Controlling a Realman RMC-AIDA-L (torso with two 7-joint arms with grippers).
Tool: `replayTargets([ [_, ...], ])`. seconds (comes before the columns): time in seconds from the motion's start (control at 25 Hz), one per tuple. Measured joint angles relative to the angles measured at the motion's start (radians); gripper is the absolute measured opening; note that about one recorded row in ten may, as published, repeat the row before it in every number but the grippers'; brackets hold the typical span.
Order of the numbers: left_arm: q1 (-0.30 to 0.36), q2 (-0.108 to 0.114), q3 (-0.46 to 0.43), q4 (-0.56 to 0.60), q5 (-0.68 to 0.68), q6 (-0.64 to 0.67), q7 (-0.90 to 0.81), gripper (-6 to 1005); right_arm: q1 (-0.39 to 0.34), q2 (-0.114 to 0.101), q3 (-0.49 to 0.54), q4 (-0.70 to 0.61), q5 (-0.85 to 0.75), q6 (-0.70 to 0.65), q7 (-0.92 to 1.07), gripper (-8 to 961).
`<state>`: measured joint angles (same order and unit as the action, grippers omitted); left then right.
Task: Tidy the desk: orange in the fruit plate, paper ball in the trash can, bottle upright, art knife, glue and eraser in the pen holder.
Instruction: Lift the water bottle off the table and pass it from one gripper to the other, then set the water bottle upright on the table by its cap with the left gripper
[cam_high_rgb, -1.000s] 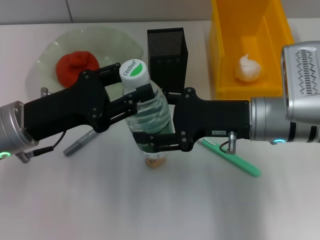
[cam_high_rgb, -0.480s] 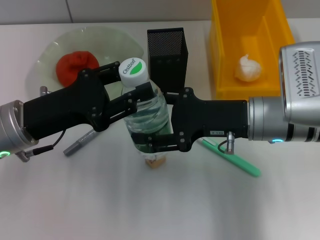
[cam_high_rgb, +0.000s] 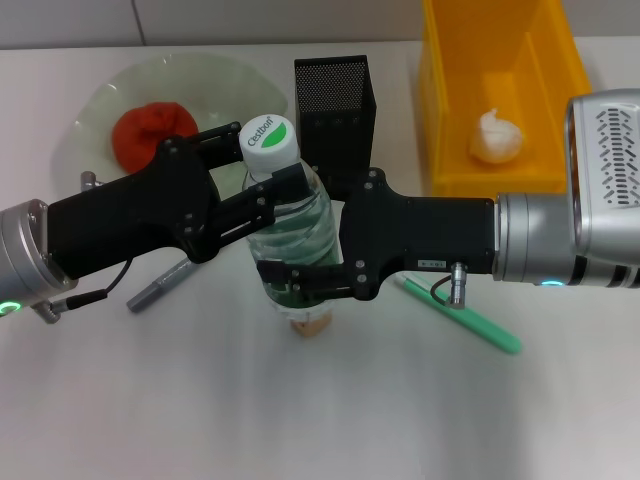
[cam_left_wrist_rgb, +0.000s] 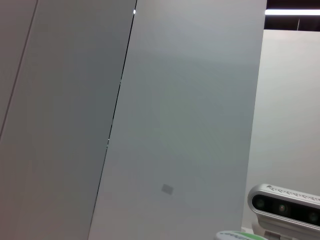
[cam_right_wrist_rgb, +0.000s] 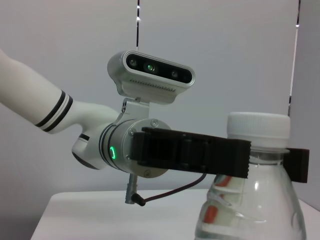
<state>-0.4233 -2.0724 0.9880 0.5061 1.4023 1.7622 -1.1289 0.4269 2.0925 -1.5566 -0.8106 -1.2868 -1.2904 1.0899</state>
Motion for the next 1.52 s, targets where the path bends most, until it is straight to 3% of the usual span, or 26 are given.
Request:
replayTargets([
  [1.2,0.011,0.009,-0.068,0.030,0.000,0.056,-0.024,447,0.002,0.000,-0.002,0.072,0.000,0.028,-0.006,786],
  [1.32,0.051,0.012,-0.086,0.136,-0.001,0.064,-0.069,447,0.002,0.000,-0.003,0.083,0.000,0.030,-0.006,786],
  [1.52,0.063,0.012,-0.101,0.157,-0.001,0.066,-0.084,447,0.003,0.000,-0.004,0.092,0.000,0.030,-0.005,785],
])
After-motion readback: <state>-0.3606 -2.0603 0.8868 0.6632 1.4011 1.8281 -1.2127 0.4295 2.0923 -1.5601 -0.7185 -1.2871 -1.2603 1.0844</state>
